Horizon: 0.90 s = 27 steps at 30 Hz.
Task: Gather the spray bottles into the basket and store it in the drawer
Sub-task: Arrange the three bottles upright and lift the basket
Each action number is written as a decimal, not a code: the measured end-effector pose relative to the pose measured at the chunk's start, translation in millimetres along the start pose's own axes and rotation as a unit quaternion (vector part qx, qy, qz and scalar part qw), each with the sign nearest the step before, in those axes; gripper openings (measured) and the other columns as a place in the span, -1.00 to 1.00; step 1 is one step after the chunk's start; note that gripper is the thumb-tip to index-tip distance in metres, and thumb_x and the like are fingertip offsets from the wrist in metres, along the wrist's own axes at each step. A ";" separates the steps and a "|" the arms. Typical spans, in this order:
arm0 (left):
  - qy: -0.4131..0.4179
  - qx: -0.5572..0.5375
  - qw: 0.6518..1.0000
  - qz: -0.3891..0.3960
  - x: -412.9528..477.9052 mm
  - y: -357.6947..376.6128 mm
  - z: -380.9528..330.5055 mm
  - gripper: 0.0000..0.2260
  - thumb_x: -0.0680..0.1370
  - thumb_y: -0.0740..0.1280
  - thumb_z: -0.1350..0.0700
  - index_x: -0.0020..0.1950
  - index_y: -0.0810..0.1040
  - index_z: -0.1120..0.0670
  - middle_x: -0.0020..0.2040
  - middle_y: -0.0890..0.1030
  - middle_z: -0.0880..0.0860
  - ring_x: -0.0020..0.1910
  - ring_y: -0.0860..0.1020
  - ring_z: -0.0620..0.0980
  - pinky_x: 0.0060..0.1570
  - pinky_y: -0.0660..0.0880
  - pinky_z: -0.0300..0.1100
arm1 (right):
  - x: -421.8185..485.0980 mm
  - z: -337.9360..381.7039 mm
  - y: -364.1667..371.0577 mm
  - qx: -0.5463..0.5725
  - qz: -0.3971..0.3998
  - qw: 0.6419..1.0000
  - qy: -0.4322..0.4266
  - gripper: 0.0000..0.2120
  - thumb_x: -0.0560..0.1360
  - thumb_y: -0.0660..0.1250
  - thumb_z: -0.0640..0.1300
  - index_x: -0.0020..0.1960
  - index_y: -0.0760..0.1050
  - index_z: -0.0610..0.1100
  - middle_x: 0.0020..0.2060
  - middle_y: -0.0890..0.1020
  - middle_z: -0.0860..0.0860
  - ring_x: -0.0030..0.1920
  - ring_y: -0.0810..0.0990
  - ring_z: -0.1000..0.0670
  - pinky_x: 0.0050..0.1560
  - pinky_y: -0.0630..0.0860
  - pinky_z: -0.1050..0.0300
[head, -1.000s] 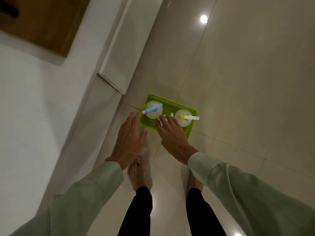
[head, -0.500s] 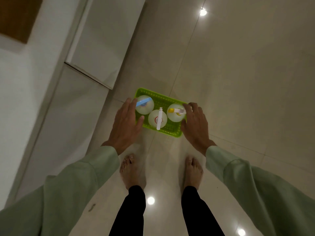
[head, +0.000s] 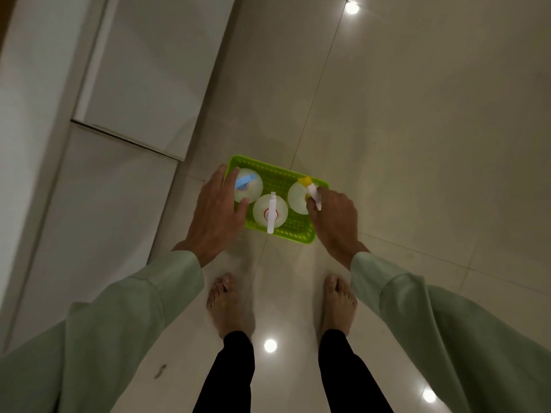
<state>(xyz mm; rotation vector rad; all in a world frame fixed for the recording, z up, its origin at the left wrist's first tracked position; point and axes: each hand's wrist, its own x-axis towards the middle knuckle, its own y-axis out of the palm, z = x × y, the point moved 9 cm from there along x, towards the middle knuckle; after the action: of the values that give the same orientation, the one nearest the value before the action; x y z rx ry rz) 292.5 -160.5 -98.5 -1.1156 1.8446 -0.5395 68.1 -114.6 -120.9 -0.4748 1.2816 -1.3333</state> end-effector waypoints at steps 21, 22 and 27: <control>-0.080 -0.021 0.984 -0.155 -2.0 -25.5 19.1 -0.84 0.56 0.30 0.10 0.07 0.52 0.15 0.10 0.53 0.18 0.08 0.52 0.19 -0.05 0.45 0.02 | -12.2 -17.4 1.6 0.156 -0.083 0.970 0.169 -0.44 0.44 0.23 0.43 0.12 0.41 -0.03 -0.23 0.62 -0.01 -0.21 0.56 -0.14 -0.20 0.38 0.05; -0.098 -0.023 0.979 -0.178 -4.2 -28.5 18.9 -0.85 0.56 0.27 0.05 -0.06 0.50 0.12 0.01 0.55 0.18 0.00 0.53 0.20 -0.14 0.39 -0.02 | -15.1 -17.6 -0.8 0.151 -0.094 0.969 0.170 -0.43 0.44 0.20 0.46 0.13 0.41 -0.01 -0.18 0.65 0.01 -0.18 0.58 -0.12 -0.18 0.36 0.06; -0.370 -0.138 0.913 -0.101 -16.0 4.9 51.8 -0.38 0.50 0.10 -0.36 0.01 0.62 0.16 0.00 0.66 0.21 0.03 0.61 0.25 0.01 0.55 0.03 | -27.4 -10.5 -21.5 0.148 -0.191 0.959 0.145 -0.49 0.53 0.20 0.37 0.21 0.45 -0.04 0.08 0.59 0.02 0.06 0.59 -0.08 -0.12 0.38 0.07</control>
<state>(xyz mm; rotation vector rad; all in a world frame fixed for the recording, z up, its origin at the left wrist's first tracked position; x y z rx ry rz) 337.7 -140.3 -121.1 -1.4585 1.1605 0.0587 56.5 -92.1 -94.7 -0.3323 1.2328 -1.9456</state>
